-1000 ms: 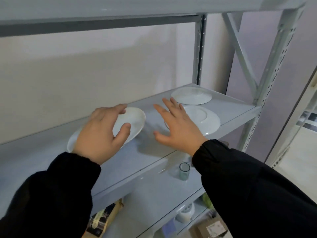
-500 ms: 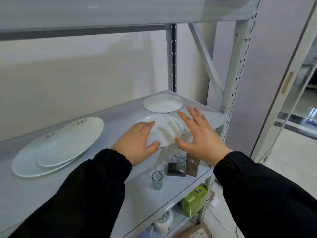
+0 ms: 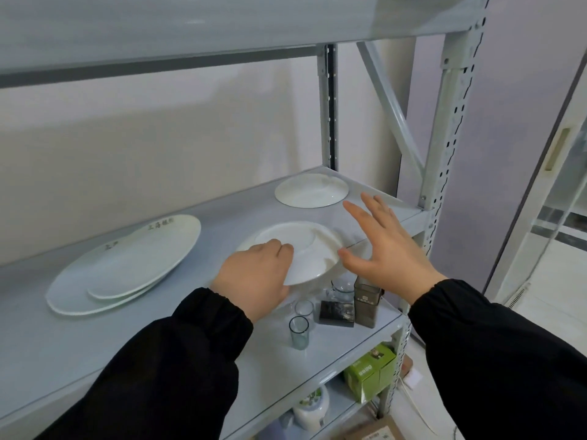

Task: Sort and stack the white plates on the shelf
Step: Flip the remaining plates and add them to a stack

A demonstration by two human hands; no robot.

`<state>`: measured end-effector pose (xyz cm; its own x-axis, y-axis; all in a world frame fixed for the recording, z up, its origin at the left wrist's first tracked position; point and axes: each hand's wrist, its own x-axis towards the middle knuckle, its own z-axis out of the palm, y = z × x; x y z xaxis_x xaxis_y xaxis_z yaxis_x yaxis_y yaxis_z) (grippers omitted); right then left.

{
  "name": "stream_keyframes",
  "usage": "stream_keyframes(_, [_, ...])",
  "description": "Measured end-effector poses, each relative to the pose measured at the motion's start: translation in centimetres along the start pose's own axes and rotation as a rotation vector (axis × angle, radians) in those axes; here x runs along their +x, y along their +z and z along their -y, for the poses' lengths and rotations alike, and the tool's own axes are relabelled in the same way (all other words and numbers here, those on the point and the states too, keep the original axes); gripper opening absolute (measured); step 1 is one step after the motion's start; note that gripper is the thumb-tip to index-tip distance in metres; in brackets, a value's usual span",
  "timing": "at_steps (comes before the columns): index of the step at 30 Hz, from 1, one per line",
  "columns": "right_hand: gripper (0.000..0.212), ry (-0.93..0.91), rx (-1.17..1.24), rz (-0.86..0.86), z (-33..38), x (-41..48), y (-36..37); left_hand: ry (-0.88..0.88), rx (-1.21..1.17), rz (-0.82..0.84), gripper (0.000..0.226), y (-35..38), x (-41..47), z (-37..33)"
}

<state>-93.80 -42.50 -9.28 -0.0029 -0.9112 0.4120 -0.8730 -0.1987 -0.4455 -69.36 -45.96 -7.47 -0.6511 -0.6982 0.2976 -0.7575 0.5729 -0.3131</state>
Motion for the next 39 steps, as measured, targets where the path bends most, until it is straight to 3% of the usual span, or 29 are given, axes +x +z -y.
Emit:
stream_keyframes(3, [0.081,-0.017,0.063,-0.026,1.2,0.8,0.7,-0.065,0.015,-0.101,0.043,-0.8,-0.4,2.3])
stream_keyframes(8, [0.080,-0.061,0.144,-0.077,3.5,2.4,1.3,-0.371,-0.281,-0.345,0.033,-4.0,-1.5,6.9])
stream_keyframes(12, [0.079,-0.090,0.157,-0.069,6.0,3.3,2.4,-0.501,-0.465,-0.500,0.019,-5.9,-4.0,10.7])
stream_keyframes(16, [0.079,-0.130,0.171,-0.035,8.9,4.2,4.6,-0.692,-0.570,-0.586,0.015,-6.9,-7.4,14.6])
stream_keyframes(22, [0.080,-0.175,0.201,0.024,13.7,5.2,8.5,-0.986,-0.852,-0.584,0.017,-5.3,-12.3,20.4])
stream_keyframes(29, [0.084,-0.188,0.194,0.056,17.7,5.8,12.5,-1.149,-1.260,-0.488,0.031,-0.9,-15.3,24.0])
stream_keyframes(33, [0.083,-0.162,0.155,0.048,18.0,5.8,13.9,-1.143,-0.984,-0.357,0.024,1.0,-16.6,25.5])
stream_keyframes(37, [0.083,-0.142,0.092,0.000,17.8,5.9,14.3,-1.078,-0.866,-0.251,0.067,2.6,-17.2,26.4])
stream_keyframes(39, [0.083,-0.138,0.072,-0.018,17.9,5.8,14.4,-1.033,-0.844,-0.257,0.071,3.2,-17.1,26.3])
